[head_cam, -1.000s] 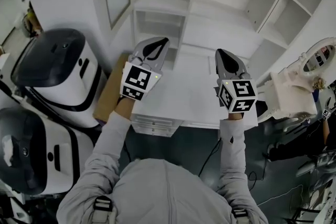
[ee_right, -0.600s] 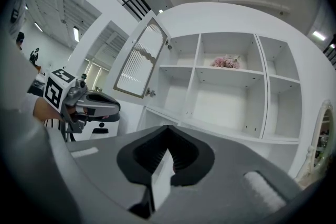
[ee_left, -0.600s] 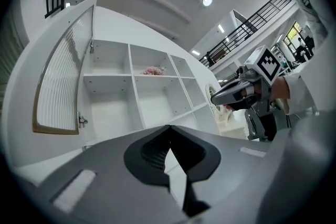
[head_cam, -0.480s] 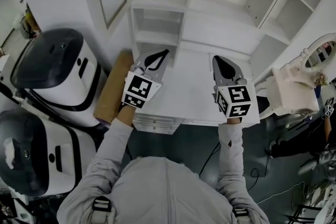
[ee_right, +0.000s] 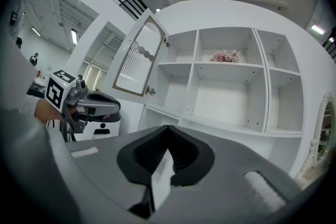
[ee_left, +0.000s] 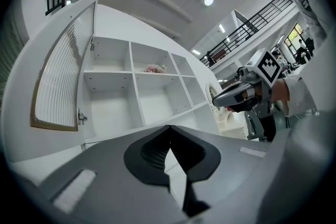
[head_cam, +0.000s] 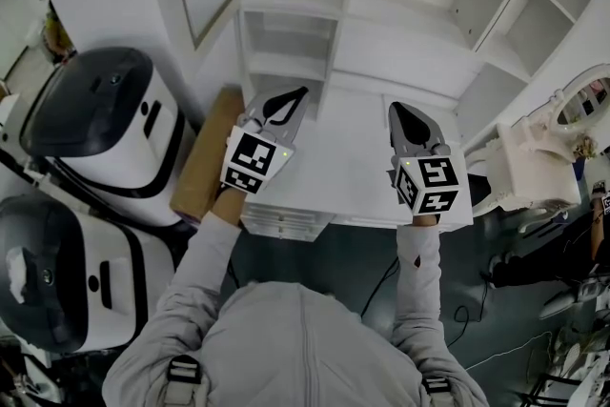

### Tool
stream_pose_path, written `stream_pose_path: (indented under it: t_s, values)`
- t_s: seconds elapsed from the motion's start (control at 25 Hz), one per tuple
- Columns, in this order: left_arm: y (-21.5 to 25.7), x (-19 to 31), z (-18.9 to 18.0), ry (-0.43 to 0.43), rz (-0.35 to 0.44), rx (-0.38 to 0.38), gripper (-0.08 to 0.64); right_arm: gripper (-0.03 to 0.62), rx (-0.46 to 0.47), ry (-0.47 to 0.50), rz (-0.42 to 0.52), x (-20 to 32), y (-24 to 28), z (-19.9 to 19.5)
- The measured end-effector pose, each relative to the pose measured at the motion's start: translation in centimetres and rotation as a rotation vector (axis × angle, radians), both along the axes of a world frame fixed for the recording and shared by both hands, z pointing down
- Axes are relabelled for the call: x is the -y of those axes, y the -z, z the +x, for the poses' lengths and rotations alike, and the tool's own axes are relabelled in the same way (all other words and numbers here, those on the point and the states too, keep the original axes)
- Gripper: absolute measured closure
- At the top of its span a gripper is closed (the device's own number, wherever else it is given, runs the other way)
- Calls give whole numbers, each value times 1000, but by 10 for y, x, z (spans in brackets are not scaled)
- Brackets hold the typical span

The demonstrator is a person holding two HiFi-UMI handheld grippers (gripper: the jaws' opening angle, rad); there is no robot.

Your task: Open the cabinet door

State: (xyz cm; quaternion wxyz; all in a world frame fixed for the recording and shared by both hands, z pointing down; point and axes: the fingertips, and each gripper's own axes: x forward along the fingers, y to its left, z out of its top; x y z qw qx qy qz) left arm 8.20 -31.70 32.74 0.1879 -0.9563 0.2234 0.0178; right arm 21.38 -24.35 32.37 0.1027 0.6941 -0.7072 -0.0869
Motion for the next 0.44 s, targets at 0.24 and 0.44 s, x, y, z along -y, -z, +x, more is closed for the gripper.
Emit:
stream_pose_path:
  t_s: [0.24,0.44]
  values:
    - [-4,-1,3,-7,-7,9,543,592,0,-2,-5,-1,-1,1]
    - [-6,0,6,-10,-17,12,543,592,-2,1,-7,-1,-1,2]
